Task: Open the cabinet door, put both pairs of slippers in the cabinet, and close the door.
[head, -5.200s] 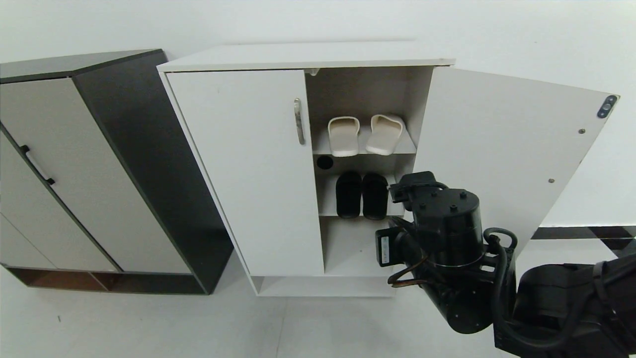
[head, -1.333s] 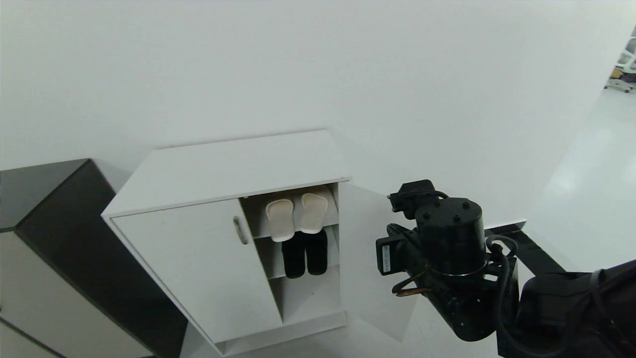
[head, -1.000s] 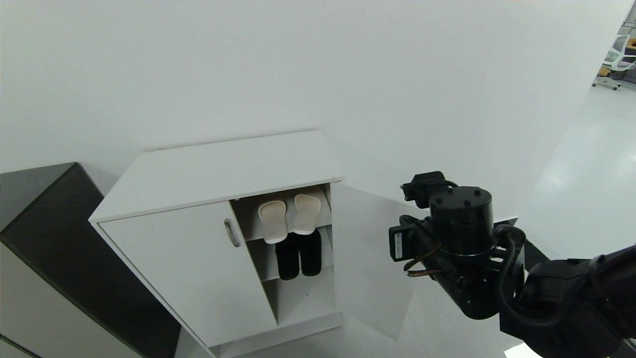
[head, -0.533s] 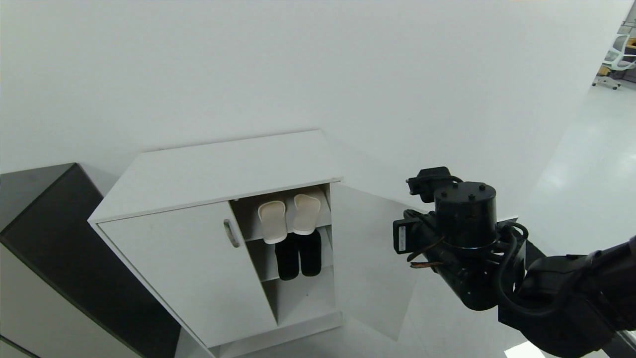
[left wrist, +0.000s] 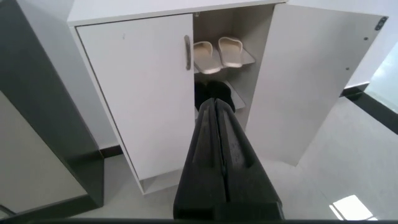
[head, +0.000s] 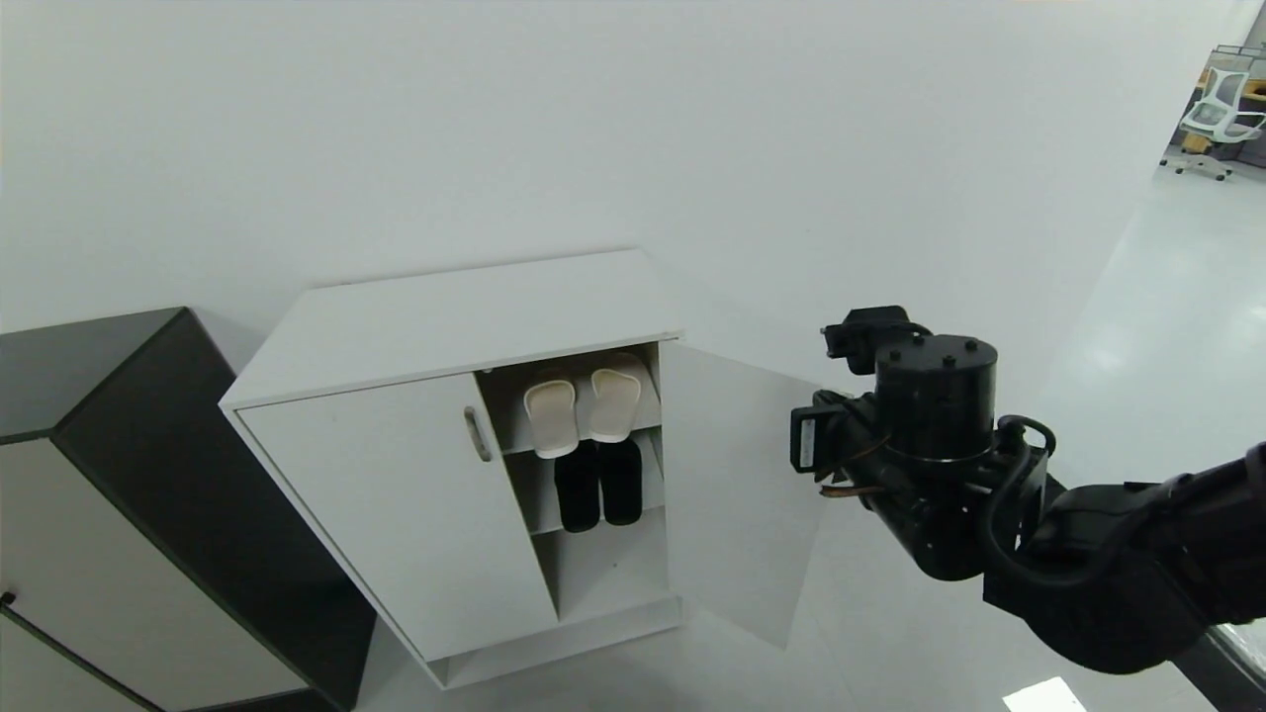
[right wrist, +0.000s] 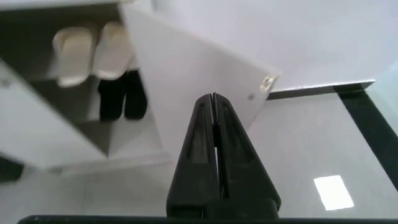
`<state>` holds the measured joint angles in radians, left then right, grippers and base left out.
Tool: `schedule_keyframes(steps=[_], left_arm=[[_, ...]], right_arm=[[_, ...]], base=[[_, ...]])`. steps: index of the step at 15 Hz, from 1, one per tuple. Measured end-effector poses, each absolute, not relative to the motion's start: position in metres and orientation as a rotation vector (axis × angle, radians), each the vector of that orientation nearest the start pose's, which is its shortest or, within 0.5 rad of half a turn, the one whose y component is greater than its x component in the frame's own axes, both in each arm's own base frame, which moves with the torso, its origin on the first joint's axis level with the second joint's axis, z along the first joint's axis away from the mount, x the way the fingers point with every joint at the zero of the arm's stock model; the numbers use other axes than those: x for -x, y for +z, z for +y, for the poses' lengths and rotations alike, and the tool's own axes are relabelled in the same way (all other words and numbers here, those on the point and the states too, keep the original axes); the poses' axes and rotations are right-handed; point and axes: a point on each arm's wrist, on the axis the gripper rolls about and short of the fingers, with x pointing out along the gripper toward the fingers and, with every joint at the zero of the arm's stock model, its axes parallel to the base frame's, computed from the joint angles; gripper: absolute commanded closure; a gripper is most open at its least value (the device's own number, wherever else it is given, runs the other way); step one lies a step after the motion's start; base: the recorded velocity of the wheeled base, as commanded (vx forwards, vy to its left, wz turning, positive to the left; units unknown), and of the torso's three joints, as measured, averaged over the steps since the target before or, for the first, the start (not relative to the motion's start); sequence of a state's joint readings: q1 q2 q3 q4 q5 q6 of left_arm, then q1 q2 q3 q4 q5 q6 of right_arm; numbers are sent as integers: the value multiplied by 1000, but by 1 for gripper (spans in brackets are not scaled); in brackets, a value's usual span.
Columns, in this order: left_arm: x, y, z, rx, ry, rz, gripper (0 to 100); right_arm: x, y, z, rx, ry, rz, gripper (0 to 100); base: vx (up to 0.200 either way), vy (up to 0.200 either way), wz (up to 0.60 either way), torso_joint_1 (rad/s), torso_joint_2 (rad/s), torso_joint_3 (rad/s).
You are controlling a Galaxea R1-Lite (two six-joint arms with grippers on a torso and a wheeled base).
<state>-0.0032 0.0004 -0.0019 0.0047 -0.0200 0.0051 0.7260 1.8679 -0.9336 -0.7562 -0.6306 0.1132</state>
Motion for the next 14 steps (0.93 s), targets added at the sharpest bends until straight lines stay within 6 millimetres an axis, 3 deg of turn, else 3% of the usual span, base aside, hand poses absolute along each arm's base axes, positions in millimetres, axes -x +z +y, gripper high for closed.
schedule_keyframes(steps=[6, 14], left_arm=[[23, 75, 0, -3, -23, 3, 100], [23, 75, 0, -3, -23, 3, 100]], right_arm=[[-308, 184, 195, -36, -35, 114, 100], [-349, 198, 194, -178, -56, 260, 100]], base=[[0, 0, 0, 0, 0, 0], [0, 0, 0, 0, 0, 0]])
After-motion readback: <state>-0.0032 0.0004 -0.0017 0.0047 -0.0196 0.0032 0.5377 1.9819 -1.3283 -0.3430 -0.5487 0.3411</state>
